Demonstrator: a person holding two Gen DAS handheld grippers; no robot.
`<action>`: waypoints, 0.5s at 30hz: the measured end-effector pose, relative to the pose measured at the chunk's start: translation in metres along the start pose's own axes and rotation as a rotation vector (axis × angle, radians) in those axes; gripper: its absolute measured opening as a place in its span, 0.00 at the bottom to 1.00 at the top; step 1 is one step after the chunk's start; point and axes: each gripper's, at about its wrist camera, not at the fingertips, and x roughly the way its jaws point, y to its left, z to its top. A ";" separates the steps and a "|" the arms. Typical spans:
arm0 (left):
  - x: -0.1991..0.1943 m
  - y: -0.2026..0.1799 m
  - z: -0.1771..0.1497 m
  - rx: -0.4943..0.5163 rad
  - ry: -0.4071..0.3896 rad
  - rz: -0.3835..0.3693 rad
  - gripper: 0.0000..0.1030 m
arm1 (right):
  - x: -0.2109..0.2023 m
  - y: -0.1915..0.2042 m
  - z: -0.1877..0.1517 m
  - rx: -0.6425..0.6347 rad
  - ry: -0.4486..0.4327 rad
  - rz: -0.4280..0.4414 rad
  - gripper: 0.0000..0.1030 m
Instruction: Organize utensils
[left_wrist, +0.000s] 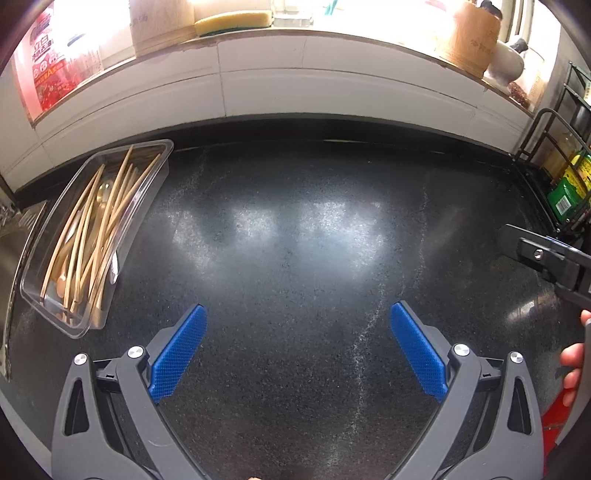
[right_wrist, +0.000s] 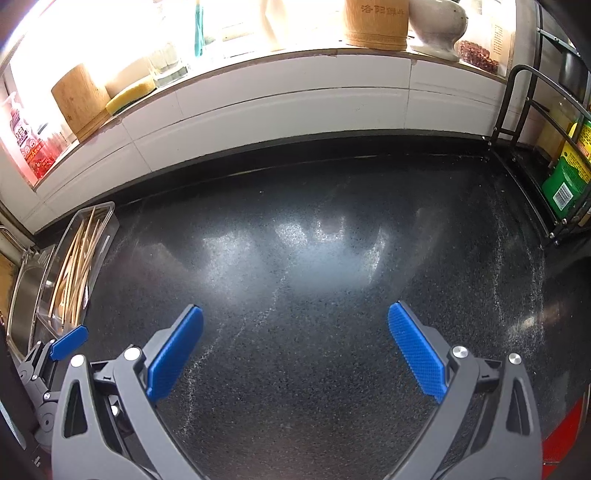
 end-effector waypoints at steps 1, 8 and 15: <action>0.000 0.001 0.000 -0.011 0.003 -0.005 0.94 | 0.000 0.000 0.000 0.000 -0.001 0.000 0.95; 0.004 -0.007 0.000 0.032 0.028 0.110 0.94 | -0.001 -0.003 0.001 -0.005 -0.001 0.001 0.95; 0.001 -0.010 0.002 0.021 0.018 0.098 0.94 | -0.001 -0.004 0.003 -0.017 0.000 0.008 0.95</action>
